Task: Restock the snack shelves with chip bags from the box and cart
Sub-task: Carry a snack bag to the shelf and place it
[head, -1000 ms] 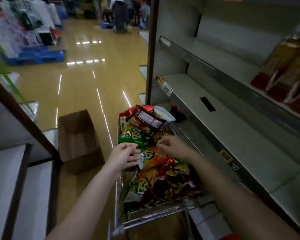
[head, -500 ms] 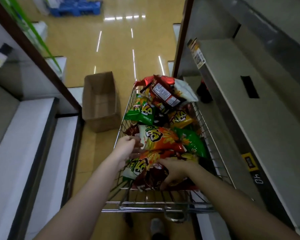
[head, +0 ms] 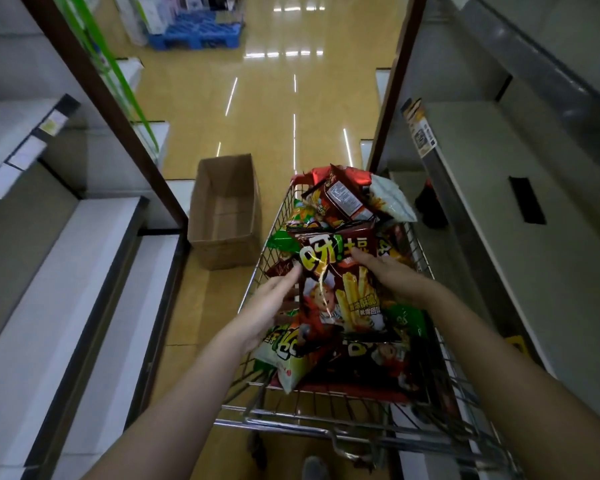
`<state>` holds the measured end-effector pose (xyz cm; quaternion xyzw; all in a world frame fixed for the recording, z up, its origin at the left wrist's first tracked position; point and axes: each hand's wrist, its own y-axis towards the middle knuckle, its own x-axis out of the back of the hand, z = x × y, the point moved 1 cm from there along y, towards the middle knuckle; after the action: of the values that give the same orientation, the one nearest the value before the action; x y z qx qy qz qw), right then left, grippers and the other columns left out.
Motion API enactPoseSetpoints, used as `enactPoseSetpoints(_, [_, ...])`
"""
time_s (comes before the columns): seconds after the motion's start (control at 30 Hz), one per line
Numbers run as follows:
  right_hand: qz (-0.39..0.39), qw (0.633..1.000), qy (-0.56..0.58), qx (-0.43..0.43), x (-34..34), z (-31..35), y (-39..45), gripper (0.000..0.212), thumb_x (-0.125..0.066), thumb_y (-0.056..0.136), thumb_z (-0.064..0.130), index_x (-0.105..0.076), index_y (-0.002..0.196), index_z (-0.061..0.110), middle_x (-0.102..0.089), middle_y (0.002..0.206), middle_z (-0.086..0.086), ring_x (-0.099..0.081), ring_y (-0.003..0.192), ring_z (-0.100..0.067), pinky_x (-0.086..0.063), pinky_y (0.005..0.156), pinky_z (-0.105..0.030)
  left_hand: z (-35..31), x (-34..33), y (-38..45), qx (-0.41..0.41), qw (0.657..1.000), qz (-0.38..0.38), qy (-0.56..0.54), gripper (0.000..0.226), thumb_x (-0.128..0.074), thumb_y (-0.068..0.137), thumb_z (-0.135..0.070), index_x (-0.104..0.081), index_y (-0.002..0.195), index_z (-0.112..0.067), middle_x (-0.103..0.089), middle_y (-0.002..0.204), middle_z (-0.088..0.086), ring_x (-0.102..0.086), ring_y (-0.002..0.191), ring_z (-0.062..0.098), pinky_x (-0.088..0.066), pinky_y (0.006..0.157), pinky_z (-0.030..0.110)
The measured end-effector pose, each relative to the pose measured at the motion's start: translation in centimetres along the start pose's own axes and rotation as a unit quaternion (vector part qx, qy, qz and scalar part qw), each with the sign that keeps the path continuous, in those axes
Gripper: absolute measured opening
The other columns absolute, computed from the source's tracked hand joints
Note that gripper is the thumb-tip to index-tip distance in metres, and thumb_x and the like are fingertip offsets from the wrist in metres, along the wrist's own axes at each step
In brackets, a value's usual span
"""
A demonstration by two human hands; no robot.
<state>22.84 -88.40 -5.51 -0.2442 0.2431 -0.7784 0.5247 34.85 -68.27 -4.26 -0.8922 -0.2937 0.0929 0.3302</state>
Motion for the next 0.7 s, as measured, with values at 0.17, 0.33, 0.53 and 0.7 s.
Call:
enactPoseSetpoints(0.17, [0.014, 0.998, 0.054, 0.011, -3.9, 1.0, 0.7, 0.055, -0.041, 0.085, 0.071, -0.067, 0.096, 0.024, -0.073, 0.096, -0.004, -0.067, 0.095, -0.021, -0.052, 0.091, -0.038, 0.0, -0.3, -1.0, -0.072, 0.997, -0.034, 0.013, 0.064, -0.071, 0.081, -0.05, -0.048, 0.132, -0.019, -0.062, 0.129, 0.003, -0.062, 0.113, 0.017, -0.048, 0.102, 0.041])
enactPoseSetpoints(0.33, [-0.012, 0.992, -0.121, 0.031, -7.8, -1.1, 3.3, 0.065, -0.038, 0.096, 0.062, -0.051, 0.137, 0.013, -0.06, 0.13, -0.011, -0.056, 0.12, -0.031, -0.044, 0.104, -0.041, -0.2, 3.0, -2.3, -0.137, 0.96, -0.245, -0.006, 0.076, -0.079, 0.075, -0.041, -0.039, 0.135, -0.017, -0.059, 0.122, -0.001, -0.06, 0.108, 0.018, -0.05, 0.096, 0.041])
enactPoseSetpoints(0.53, [0.129, 0.717, -0.671, 0.137, -11.3, -6.5, 5.3, 0.088, -0.068, 0.089, 0.031, -0.012, 0.156, 0.017, -0.017, 0.161, -0.007, -0.017, 0.146, -0.028, -0.026, 0.116, -0.042, 0.0, 5.6, -4.4, -0.184, 0.932, -0.311, 0.026, 0.078, -0.076, 0.079, -0.038, -0.033, 0.14, -0.017, -0.056, 0.119, -0.004, -0.058, 0.105, 0.014, -0.049, 0.08, 0.025])
enactPoseSetpoints(0.7, [0.115, 0.626, -0.758, 0.143, -12.9, -7.9, 6.7, 0.096, -0.063, 0.093, 0.024, 0.009, 0.156, 0.02, 0.013, 0.164, 0.0, 0.001, 0.151, -0.024, -0.013, 0.121, -0.042, 1.4, 6.9, -5.7, -0.174, 0.926, -0.336, 0.016, 0.076, -0.074, 0.081, -0.036, -0.03, 0.14, -0.017, -0.055, 0.12, -0.005, -0.059, 0.104, 0.013, -0.045, 0.068, 0.015])
